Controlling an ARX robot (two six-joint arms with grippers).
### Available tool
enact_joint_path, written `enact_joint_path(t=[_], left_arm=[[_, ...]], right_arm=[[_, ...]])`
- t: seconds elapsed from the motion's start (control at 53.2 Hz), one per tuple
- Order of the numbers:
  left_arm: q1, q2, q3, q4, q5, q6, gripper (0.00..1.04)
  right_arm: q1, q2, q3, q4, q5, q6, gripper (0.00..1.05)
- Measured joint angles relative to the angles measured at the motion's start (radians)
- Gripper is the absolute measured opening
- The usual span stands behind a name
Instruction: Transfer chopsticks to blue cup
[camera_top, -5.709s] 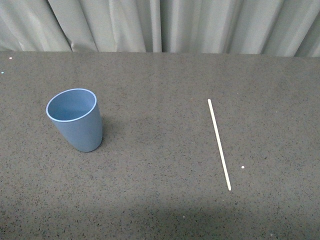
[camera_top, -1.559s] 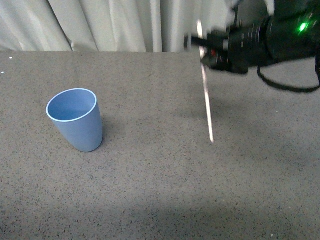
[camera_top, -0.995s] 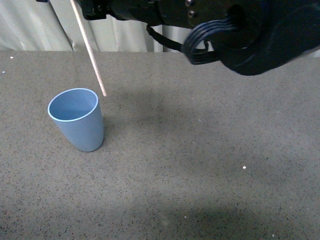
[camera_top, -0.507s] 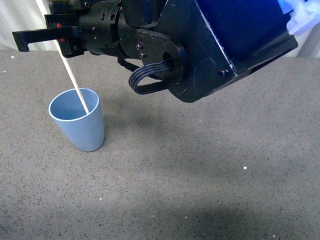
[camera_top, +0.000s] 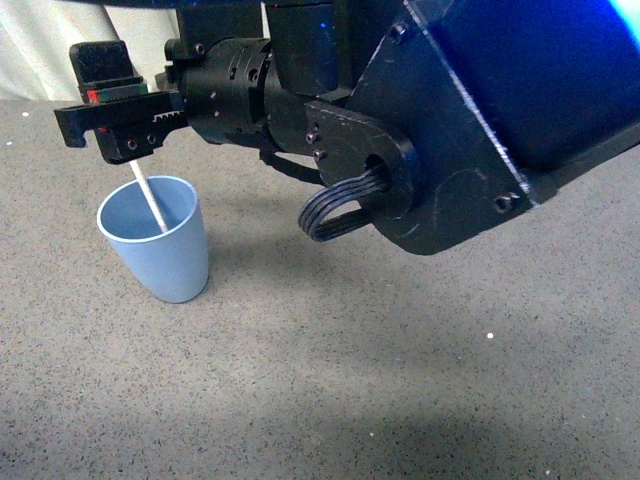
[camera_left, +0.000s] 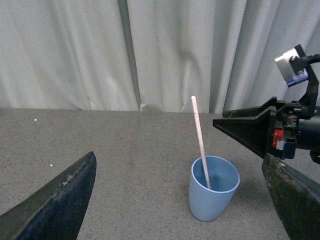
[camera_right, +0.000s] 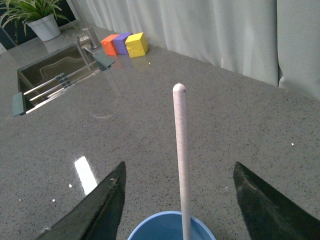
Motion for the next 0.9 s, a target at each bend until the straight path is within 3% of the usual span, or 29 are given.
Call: enact_joint_path(t=[0.094,0.188,0.526,0.657,0.901], left_arm=[[0.0,0.0,0.0,0.0,0.0,0.0,0.98],[0.0,0.0,0.0,0.0,0.0,0.0,0.98],[0.0,0.0,0.0,0.0,0.0,0.0,0.98],[0.0,0.0,0.0,0.0,0.0,0.0,0.98],[0.0,0.0,0.0,0.0,0.0,0.0,0.98]], right_arm=[[-0.011,-0.049,-0.051,0.032,0.046,0.008,0.82],[-0.041,-0.121,-0.125,0.034,0.183,0.017,0.97],[-0.198,-0.311,-0.405,-0.101,0.591,0.011,0.95],[-0.253,-0.465,-0.573,-0.097,0.686,-0.021,0.95],[-0.273,-0.712,-0.758,-0.077,0.826,-0.1,0.95]])
